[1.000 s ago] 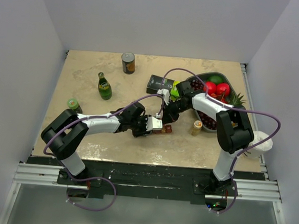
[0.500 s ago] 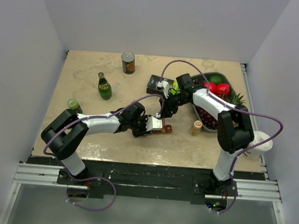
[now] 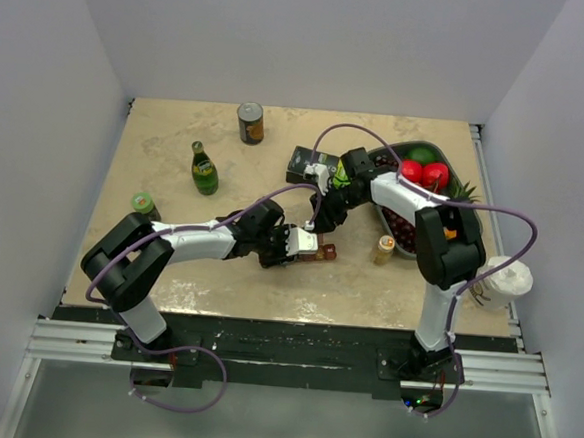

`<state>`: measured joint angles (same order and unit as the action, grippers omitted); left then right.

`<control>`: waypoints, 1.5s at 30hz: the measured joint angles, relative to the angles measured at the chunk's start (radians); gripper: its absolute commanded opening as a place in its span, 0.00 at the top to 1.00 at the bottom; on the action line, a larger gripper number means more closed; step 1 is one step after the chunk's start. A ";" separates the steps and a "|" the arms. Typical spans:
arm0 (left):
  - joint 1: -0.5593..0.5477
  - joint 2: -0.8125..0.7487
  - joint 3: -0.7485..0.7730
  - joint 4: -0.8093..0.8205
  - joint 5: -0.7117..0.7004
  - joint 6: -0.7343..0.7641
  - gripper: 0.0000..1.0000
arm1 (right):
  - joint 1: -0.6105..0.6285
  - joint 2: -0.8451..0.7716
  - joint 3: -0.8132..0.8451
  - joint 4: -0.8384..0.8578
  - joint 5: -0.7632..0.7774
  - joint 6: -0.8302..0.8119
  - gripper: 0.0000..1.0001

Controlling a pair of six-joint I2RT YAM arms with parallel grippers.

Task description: Sort the pills into containers

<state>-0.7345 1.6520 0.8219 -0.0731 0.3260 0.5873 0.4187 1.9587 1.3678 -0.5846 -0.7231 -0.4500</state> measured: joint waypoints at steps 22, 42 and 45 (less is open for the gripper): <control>0.000 0.012 0.013 -0.003 0.000 0.000 1.00 | 0.000 -0.086 -0.072 -0.070 -0.033 -0.059 0.69; 0.000 0.023 0.025 -0.005 0.000 0.000 1.00 | 0.020 -0.035 -0.083 -0.158 -0.037 -0.110 0.64; 0.000 0.023 0.026 -0.006 0.000 0.000 1.00 | 0.022 -0.035 -0.083 -0.156 -0.037 -0.104 0.65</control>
<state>-0.7345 1.6752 0.8478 -0.0792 0.3264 0.5873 0.4404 1.9236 1.2850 -0.7406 -0.7597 -0.5537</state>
